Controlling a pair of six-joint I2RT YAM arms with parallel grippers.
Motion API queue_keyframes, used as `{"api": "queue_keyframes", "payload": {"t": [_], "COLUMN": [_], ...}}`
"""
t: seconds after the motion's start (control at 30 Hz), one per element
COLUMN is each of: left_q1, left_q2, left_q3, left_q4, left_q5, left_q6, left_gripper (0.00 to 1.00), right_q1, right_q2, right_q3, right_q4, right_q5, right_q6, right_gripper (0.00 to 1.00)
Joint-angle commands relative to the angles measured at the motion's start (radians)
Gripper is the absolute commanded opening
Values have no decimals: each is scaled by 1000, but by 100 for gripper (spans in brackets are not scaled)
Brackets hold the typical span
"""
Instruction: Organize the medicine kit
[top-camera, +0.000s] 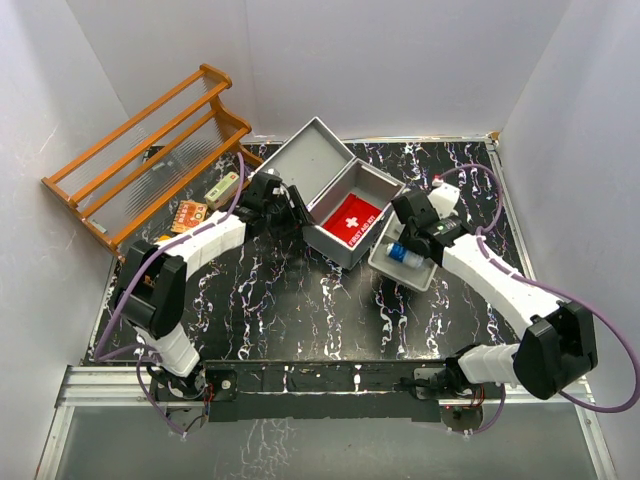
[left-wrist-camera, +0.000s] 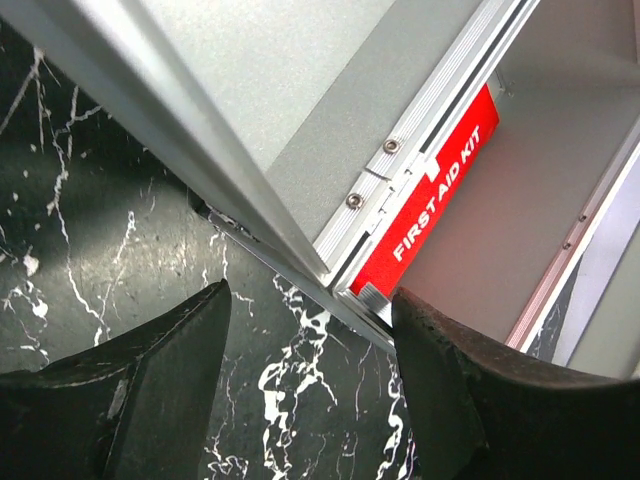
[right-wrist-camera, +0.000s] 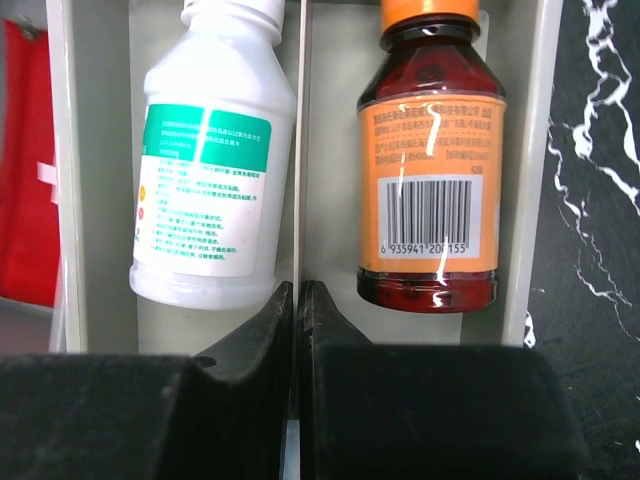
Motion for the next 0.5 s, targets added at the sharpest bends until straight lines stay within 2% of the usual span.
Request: {"api": "queue_keyframes", "payload": {"t": [0.0, 0.2, 0.47], "left_q1": [-26, -74, -143], "left_q2": [-52, -99, -158], "left_q3": [-101, -169, -226], "left_q4": [-104, -58, -25], "left_q5": [56, 112, 101], "left_q6": [23, 10, -15], "left_gripper": [62, 62, 64], "right_q1": [-4, -3, -2], "right_q2": [28, 124, 228], "right_q3": [155, 289, 421], "right_q4": [34, -11, -29], "right_q5": [53, -2, -65], "right_q6": [-43, -85, -121], "right_gripper": [0, 0, 0]}}
